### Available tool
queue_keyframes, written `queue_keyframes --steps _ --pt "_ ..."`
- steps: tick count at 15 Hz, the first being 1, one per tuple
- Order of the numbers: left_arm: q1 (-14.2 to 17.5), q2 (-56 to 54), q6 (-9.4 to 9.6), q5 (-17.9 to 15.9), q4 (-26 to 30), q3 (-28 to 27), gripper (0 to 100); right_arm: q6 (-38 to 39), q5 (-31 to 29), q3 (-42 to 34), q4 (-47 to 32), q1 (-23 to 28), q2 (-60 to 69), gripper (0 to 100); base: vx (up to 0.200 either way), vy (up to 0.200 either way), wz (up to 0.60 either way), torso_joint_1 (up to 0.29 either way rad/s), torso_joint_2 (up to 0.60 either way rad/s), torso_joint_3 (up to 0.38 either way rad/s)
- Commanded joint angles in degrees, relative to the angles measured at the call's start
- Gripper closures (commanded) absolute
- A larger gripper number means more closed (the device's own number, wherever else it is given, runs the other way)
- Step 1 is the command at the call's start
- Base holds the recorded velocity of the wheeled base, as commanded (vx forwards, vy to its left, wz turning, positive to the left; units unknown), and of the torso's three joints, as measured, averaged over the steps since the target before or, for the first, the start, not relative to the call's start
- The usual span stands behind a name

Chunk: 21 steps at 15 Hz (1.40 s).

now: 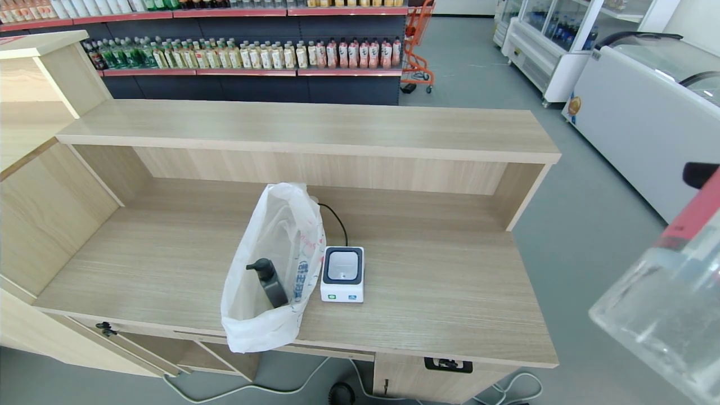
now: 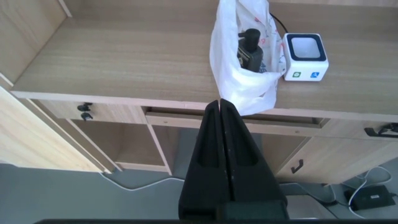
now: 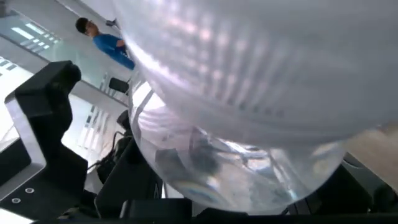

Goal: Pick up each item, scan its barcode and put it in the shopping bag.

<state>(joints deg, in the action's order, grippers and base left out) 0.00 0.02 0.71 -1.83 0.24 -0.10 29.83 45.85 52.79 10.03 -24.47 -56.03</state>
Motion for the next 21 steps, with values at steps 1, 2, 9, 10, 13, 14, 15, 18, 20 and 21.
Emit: queue_keyframes --steps 1,2,9,10,13,14,15,18,20,21 --pt "0.0 0.0 0.00 0.0 0.0 0.0 100 -0.1 0.1 1.8 -0.3 -4.2 0.7 100 0.000 0.000 0.00 0.000 0.00 0.000" --pt "0.0 0.0 0.00 0.0 0.0 0.0 100 -0.2 0.1 1.3 -0.3 -4.8 0.8 100 0.000 0.000 0.00 0.000 0.00 0.000" --pt "0.0 0.0 0.00 0.0 -0.1 0.0 100 -1.1 0.4 -2.2 -0.4 -9.4 3.4 100 0.000 0.000 0.00 0.000 0.00 0.000" --pt "0.0 0.0 0.00 0.0 0.0 0.0 100 -1.4 0.4 -2.6 -0.4 -9.5 3.5 100 0.000 0.000 0.00 0.000 0.00 0.000" --pt "0.0 0.0 0.00 0.0 0.0 0.0 100 -1.6 0.3 -3.7 -0.4 -9.1 4.2 100 0.000 0.000 0.00 0.000 0.00 0.000" --pt "0.0 0.0 0.00 0.1 0.0 0.0 100 -1.7 0.3 -4.0 -0.4 -9.0 4.3 100 0.000 0.000 0.00 0.000 0.00 0.000" --pt "0.0 0.1 0.00 0.0 0.0 -0.1 100 -1.7 0.3 -4.2 -0.4 -9.0 4.3 100 0.000 0.000 0.00 0.000 0.00 0.000" --pt "0.0 0.0 0.00 0.0 0.0 -0.1 100 -1.7 0.3 -4.1 -0.4 -8.9 4.2 100 0.000 0.000 0.00 0.000 0.00 0.000" --pt "0.0 0.0 0.00 0.0 0.0 0.0 100 -1.7 0.3 -3.9 -0.4 -8.8 4.1 100 0.000 0.000 0.00 0.000 0.00 0.000" --pt "0.0 0.0 0.00 0.0 0.0 0.0 100 -1.7 0.3 -3.9 -0.4 -8.9 4.1 100 0.000 0.000 0.00 0.000 0.00 0.000"
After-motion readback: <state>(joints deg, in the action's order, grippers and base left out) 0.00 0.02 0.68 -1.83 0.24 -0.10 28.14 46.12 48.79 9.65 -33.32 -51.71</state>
